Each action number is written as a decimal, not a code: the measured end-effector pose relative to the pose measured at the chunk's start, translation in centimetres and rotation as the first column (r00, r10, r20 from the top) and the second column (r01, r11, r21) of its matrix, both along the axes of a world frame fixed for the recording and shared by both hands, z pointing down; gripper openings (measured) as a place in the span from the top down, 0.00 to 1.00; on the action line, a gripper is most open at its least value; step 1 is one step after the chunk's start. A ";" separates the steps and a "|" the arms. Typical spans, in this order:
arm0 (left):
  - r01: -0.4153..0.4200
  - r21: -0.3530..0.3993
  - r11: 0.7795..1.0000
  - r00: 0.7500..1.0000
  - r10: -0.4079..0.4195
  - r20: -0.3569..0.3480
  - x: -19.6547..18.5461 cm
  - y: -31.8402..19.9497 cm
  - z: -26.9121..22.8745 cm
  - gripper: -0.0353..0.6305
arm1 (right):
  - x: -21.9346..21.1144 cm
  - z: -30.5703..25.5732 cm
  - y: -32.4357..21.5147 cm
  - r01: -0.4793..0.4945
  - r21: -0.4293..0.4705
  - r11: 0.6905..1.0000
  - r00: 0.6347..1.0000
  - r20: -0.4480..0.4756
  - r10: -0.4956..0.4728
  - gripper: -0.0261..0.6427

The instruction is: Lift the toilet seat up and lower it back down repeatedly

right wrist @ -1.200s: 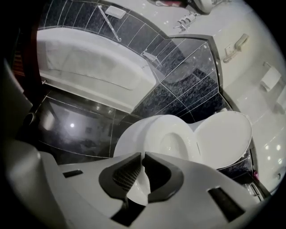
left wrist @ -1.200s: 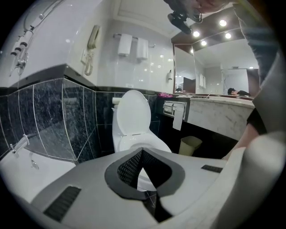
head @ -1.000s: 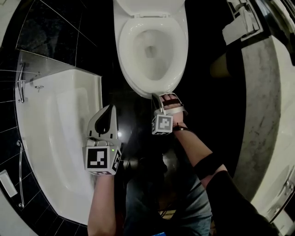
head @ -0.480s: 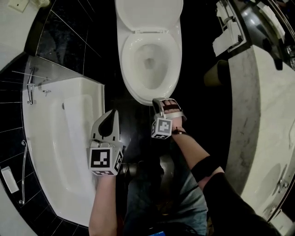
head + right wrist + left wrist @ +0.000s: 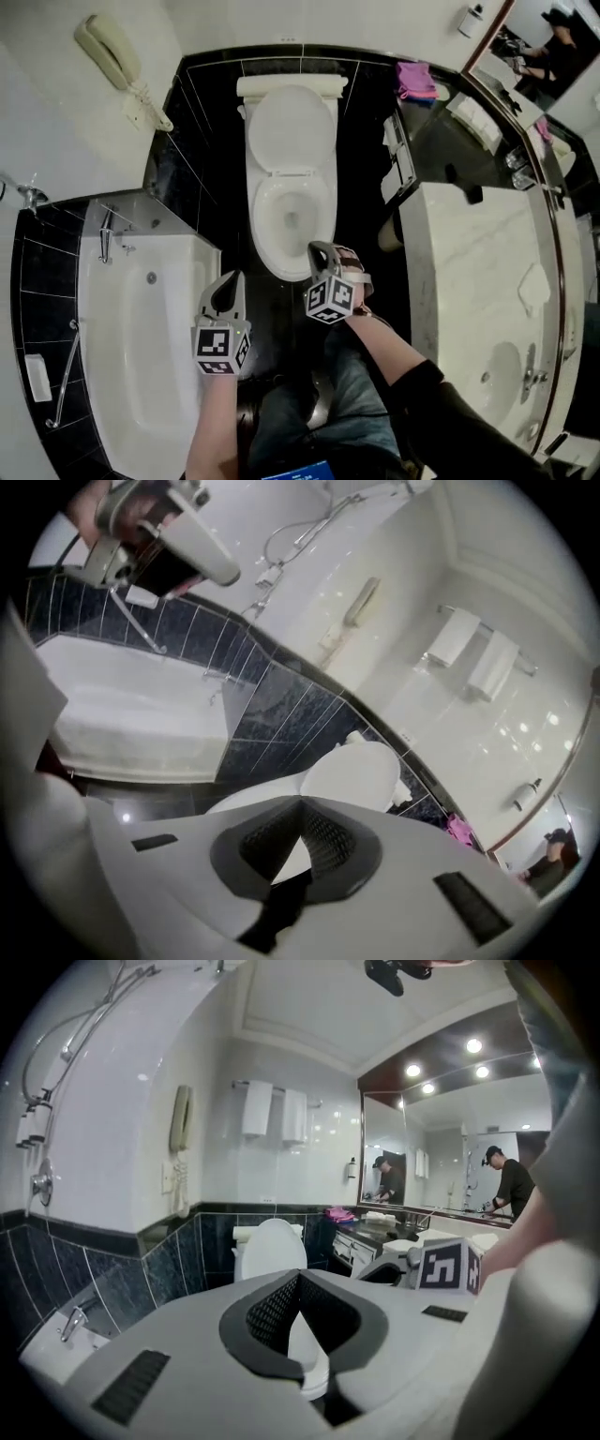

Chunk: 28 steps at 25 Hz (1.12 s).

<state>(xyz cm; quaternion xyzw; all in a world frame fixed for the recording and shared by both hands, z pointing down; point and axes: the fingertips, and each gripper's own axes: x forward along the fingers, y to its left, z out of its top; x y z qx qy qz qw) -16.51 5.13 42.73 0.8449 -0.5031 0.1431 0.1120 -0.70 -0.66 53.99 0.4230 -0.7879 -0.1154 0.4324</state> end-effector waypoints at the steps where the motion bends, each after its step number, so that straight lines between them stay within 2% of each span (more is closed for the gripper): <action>1: -0.004 0.010 1.000 1.000 0.004 -0.001 -0.1 0.0 -1.6 0.95 | 0.2 -2.6 0.2 -0.017 0.009 1.000 0.999 0.038 0.017 0.94; 4: -0.010 0.039 0.999 1.000 0.010 -0.002 -0.2 -0.2 -5.7 0.95 | 1.3 -9.2 0.8 -0.075 0.025 0.997 0.985 0.157 0.070 0.94; 6: -0.009 0.052 0.999 1.000 0.010 -0.006 -0.3 -0.1 -7.9 0.94 | 2.4 -12.8 1.5 -0.123 0.015 0.992 0.959 0.258 0.115 0.94; 8: -0.011 0.065 0.998 1.000 0.012 -0.009 -0.3 0.0 -10.0 0.94 | 3.9 -16.4 2.2 -0.184 -0.014 0.983 0.903 0.393 0.174 0.94; 10: -0.010 0.077 0.997 1.000 0.011 -0.014 -0.1 -0.1 -12.0 0.95 | 5.7 -19.4 2.5 -0.243 -0.052 0.969 0.821 0.520 0.234 0.94; 12: -0.007 0.084 0.996 1.000 0.009 -0.024 0.2 0.0 -13.4 0.94 | 7.8 -21.4 3.0 -0.283 -0.068 0.957 0.763 0.589 0.268 0.94; 13: -0.008 0.088 0.996 1.000 0.010 -0.027 0.5 0.1 -14.0 0.94 | 8.9 -22.1 3.3 -0.297 -0.064 0.953 0.752 0.600 0.274 0.94; 20: -0.038 0.118 0.992 0.999 0.041 -0.019 3.1 0.3 -16.3 0.95 | 14.8 -23.2 4.6 -0.351 -0.062 0.935 0.733 0.603 0.315 0.94; 24: -0.059 0.142 0.988 0.998 0.057 0.018 4.5 0.9 -16.7 0.95 | 16.1 -22.6 5.4 -0.349 -0.051 0.936 0.750 0.584 0.311 0.94; 28: -0.056 0.146 0.988 0.998 0.059 -0.012 4.9 1.0 -17.3 0.95 | 16.0 -22.9 5.6 -0.343 -0.058 0.937 0.755 0.576 0.312 0.94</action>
